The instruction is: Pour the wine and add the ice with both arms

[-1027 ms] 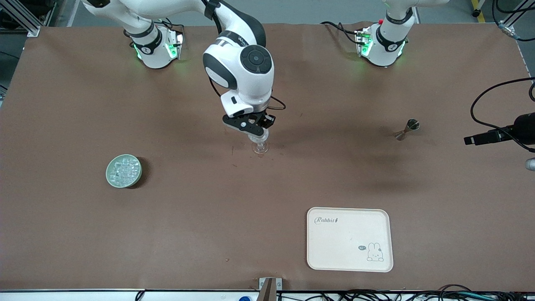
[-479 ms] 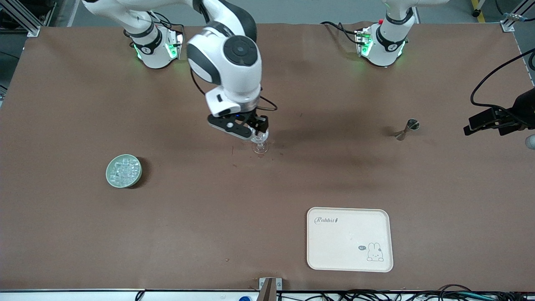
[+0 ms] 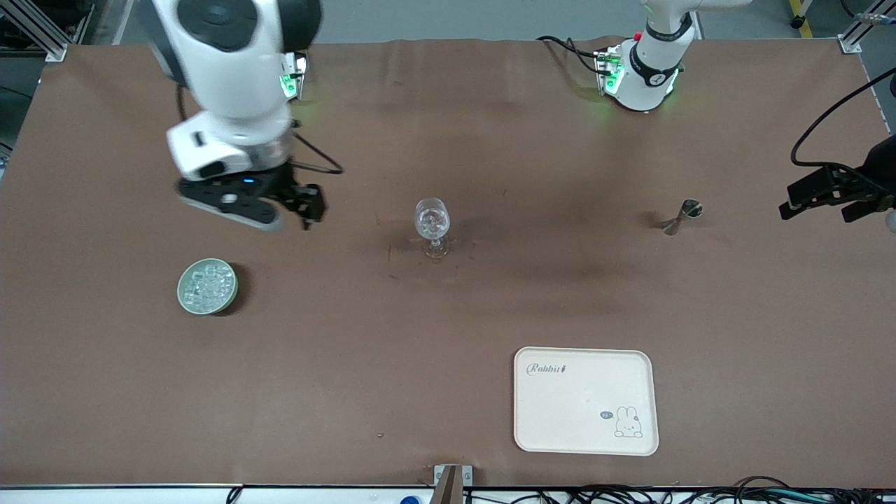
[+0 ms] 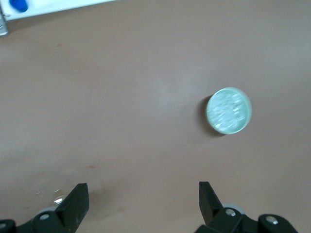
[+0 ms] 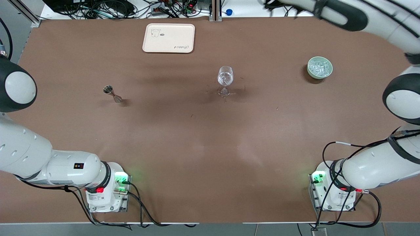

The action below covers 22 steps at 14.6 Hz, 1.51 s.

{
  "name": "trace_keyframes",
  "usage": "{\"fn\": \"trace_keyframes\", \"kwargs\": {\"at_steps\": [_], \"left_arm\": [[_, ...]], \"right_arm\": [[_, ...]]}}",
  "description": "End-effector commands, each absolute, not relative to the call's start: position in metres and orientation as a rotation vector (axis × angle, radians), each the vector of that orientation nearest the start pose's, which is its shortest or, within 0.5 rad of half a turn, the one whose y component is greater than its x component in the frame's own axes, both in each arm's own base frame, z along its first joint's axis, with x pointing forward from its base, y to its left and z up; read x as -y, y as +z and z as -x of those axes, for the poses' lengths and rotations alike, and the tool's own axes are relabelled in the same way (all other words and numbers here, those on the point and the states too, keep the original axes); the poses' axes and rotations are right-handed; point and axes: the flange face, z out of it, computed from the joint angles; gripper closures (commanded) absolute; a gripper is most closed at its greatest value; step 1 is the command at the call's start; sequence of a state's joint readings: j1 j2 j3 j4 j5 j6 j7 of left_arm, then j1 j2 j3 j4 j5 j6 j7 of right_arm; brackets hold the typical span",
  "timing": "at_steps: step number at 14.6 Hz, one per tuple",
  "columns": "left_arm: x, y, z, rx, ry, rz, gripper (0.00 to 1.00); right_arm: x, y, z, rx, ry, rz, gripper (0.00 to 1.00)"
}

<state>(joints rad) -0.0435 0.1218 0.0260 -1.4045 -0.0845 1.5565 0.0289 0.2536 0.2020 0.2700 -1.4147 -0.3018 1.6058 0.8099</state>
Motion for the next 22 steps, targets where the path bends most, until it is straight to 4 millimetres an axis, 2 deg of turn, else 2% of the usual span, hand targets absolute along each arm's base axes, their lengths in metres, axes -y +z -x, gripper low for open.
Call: {"fn": "trace_keyframes", "kwargs": {"at_steps": [1, 3, 5, 7, 8, 11, 13, 15, 17, 22], "left_arm": [[0.041, 0.626, -0.580, -0.148, -0.062, 3.169, 0.00], [0.054, 0.618, -0.563, -0.181, -0.132, 3.161, 0.00], [0.059, 0.612, -0.543, -0.172, -0.182, 3.156, 0.00], [0.060, 0.609, -0.540, -0.162, -0.175, 3.158, 0.00], [0.060, 0.606, -0.540, -0.142, -0.165, 3.160, 0.00], [0.063, 0.608, -0.540, -0.142, -0.172, 3.160, 0.00], [0.065, 0.607, -0.541, -0.150, -0.167, 3.161, 0.00], [0.064, 0.607, -0.543, -0.152, -0.163, 3.164, 0.00], [0.063, 0.608, -0.553, -0.147, -0.136, 3.175, 0.00], [0.063, 0.606, -0.549, -0.142, -0.106, 3.175, 0.00]], "right_arm": [[-0.210, 0.614, -0.558, -0.436, -0.232, 3.297, 0.00], [-0.155, 0.629, -0.563, -0.374, -0.155, 3.275, 0.00], [-0.105, 0.644, -0.559, -0.283, -0.101, 3.275, 0.00], [-0.058, 0.656, -0.554, -0.243, -0.057, 3.236, 0.00], [-0.042, 0.661, -0.552, -0.194, -0.053, 3.237, 0.00], [0.005, 0.666, -0.548, -0.206, -0.034, 3.238, 0.00], [0.025, 0.671, -0.543, -0.199, -0.048, 3.237, 0.00], [0.031, 0.671, -0.548, -0.214, -0.079, 3.236, 0.00], [0.045, 0.673, -0.552, -0.244, -0.135, 3.218, 0.00], [0.048, 0.666, -0.557, -0.257, -0.169, 3.141, 0.00]]}}
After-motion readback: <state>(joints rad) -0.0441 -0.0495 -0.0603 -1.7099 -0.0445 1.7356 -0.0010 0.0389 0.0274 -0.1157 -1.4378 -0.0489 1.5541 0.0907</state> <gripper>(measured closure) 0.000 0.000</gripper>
